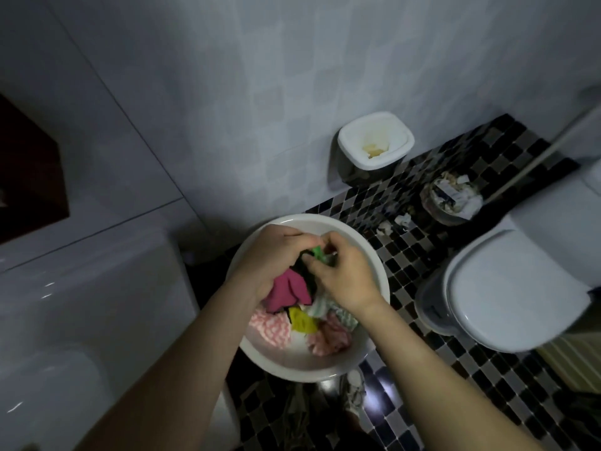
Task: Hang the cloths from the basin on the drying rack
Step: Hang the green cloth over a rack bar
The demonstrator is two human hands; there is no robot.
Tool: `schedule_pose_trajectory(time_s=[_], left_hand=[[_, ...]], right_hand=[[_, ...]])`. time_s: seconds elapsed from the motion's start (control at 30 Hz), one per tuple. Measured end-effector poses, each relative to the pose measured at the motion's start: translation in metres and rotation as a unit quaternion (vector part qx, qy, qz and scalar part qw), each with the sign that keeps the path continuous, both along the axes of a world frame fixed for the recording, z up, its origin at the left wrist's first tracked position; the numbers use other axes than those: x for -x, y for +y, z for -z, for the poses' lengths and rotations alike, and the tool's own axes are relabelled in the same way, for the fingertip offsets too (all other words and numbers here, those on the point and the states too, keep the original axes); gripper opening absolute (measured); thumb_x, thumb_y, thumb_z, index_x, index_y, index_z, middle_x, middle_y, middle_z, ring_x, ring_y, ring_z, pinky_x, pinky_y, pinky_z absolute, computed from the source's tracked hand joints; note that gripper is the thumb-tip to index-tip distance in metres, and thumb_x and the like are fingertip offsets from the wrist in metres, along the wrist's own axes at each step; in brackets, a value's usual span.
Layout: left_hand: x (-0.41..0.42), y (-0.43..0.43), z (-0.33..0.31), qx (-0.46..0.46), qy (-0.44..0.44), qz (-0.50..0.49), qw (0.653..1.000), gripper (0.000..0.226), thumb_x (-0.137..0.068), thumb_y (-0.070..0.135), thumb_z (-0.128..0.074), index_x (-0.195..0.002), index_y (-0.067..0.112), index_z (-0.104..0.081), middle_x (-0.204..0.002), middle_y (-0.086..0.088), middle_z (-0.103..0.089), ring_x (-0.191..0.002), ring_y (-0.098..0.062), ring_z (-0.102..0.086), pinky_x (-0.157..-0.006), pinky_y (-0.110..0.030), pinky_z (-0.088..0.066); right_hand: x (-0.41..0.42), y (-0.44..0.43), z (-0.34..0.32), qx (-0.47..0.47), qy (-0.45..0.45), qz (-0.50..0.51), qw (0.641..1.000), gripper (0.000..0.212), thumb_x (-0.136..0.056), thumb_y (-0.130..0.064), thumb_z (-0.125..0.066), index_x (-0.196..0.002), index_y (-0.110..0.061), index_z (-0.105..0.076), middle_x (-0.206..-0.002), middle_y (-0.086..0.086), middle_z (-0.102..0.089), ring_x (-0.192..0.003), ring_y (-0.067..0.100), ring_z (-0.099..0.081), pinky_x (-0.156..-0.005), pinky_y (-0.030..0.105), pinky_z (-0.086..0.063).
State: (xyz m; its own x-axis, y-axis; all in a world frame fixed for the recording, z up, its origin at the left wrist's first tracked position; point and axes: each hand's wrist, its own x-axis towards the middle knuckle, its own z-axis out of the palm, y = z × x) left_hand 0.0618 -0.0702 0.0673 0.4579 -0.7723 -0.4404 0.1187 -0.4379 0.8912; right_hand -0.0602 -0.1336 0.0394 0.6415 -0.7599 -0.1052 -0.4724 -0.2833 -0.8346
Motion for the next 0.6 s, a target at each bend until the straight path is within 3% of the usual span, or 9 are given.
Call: schedule_pose_trajectory(time_s=[0.1,0.17,0.23,0.37,0.47,0.53,0.6], left_hand=[[0.006,0.006,-0.023,0.025,-0.001,-0.006,1.0,0.02,-0.072,0.03,-0.073,-0.059,0.014,-0.071,-0.048,0.001,-0.051,-0.048,-0.017,-0.045,-0.059,-0.028,-0.036],[0.009,0.008,-0.039,0.048,0.016,-0.022,0.998,0.025,-0.082,0.019,-0.07,-0.058,0.012,-0.066,-0.04,0.005,-0.048,-0.037,-0.011,-0.045,-0.05,-0.017,-0.038],[0.012,0.01,-0.055,0.075,0.039,-0.032,0.996,0.023,-0.088,0.007,-0.064,-0.065,0.005,-0.064,-0.034,0.009,-0.044,-0.029,-0.003,-0.04,-0.037,-0.011,-0.032],[0.005,0.011,-0.069,0.125,0.051,-0.079,0.988,0.039,-0.087,0.009,-0.066,-0.049,0.017,-0.065,-0.037,0.011,-0.029,-0.033,-0.005,-0.024,-0.035,-0.015,-0.024],[0.0,0.014,-0.074,0.135,0.003,-0.117,0.984,0.024,-0.088,0.008,-0.065,-0.064,0.01,-0.065,-0.035,0.013,-0.038,-0.031,-0.001,-0.032,-0.036,-0.014,-0.028],[-0.004,0.016,-0.064,0.115,-0.074,-0.124,0.983,0.023,-0.087,0.01,-0.066,-0.064,0.009,-0.063,-0.04,0.01,-0.046,-0.036,-0.001,-0.038,-0.043,-0.016,-0.032],[-0.008,0.018,-0.049,0.057,-0.19,-0.074,0.977,0.025,-0.082,0.019,-0.069,-0.06,0.009,-0.061,-0.051,0.002,-0.05,-0.047,-0.008,-0.044,-0.053,-0.024,-0.035]], right_hand=[[0.005,0.001,-0.018,0.027,0.009,0.014,1.0,0.007,-0.081,-0.007,-0.066,-0.081,-0.011,-0.06,-0.064,-0.004,-0.055,-0.056,0.008,-0.048,-0.056,0.021,-0.036],[0.01,0.0,-0.029,0.025,0.056,-0.01,0.998,0.011,-0.081,-0.007,-0.065,-0.078,-0.016,-0.06,-0.057,-0.009,-0.05,-0.05,0.007,-0.044,-0.048,0.017,-0.032],[0.014,-0.003,-0.038,0.022,0.094,-0.026,0.995,0.004,-0.081,-0.009,-0.065,-0.079,-0.013,-0.066,-0.06,-0.004,-0.055,-0.055,0.013,-0.049,-0.051,0.024,-0.035],[0.023,-0.007,-0.053,0.025,0.143,-0.042,0.989,0.007,-0.082,-0.015,-0.065,-0.085,-0.014,-0.072,-0.076,0.007,-0.067,-0.072,0.023,-0.062,-0.061,0.031,-0.044],[0.032,-0.01,-0.074,-0.006,0.113,-0.037,0.993,0.01,-0.088,-0.017,-0.063,-0.083,-0.013,-0.07,-0.08,0.014,-0.069,-0.07,0.025,-0.062,-0.064,0.033,-0.049],[0.037,-0.015,-0.088,-0.106,0.074,-0.035,0.991,0.02,-0.09,-0.019,-0.06,-0.089,-0.002,-0.071,-0.08,0.023,-0.065,-0.067,0.028,-0.056,-0.064,0.035,-0.047],[0.043,-0.017,-0.101,-0.202,0.028,-0.026,0.979,0.028,-0.084,-0.026,-0.062,-0.094,-0.003,-0.073,-0.089,0.035,-0.06,-0.077,0.027,-0.049,-0.071,0.039,-0.04]])
